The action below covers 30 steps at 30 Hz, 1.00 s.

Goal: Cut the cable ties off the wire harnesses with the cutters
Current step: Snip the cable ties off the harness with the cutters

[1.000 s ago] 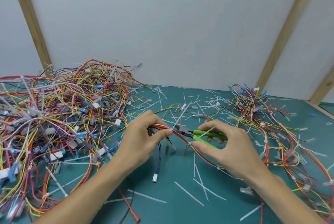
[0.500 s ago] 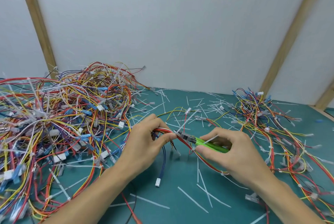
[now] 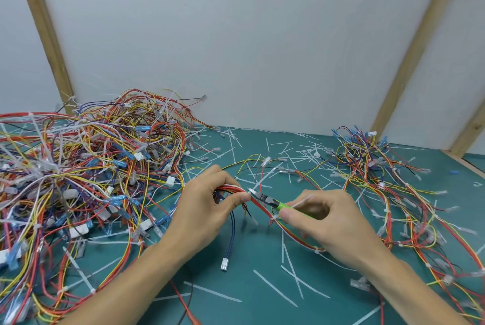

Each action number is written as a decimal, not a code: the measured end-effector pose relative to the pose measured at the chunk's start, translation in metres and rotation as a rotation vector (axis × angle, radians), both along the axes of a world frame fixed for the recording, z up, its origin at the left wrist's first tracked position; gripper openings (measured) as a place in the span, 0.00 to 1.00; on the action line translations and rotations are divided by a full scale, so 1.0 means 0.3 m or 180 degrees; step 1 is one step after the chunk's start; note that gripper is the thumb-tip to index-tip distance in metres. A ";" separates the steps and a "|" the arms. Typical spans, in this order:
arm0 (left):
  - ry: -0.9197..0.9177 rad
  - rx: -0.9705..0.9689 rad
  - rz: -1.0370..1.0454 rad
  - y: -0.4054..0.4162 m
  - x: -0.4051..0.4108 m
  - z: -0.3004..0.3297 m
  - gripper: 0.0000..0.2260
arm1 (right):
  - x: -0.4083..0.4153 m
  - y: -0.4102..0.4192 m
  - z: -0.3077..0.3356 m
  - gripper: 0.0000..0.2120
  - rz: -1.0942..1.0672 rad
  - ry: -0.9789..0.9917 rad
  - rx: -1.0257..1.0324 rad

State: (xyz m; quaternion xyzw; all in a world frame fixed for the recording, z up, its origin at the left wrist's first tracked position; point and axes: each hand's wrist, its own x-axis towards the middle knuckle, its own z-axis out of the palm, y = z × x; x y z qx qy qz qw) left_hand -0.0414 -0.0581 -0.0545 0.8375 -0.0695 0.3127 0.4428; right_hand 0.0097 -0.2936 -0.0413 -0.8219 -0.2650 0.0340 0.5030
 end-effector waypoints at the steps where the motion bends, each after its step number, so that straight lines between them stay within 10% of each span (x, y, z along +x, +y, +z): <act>1: -0.0002 -0.0003 -0.0001 -0.001 0.000 0.000 0.08 | -0.002 0.001 0.001 0.05 -0.0028 -0.0060 -0.0010; 30: -0.0063 0.0204 0.0072 0.015 0.011 -0.017 0.06 | 0.010 0.028 -0.009 0.13 -0.0084 -0.0229 -0.0027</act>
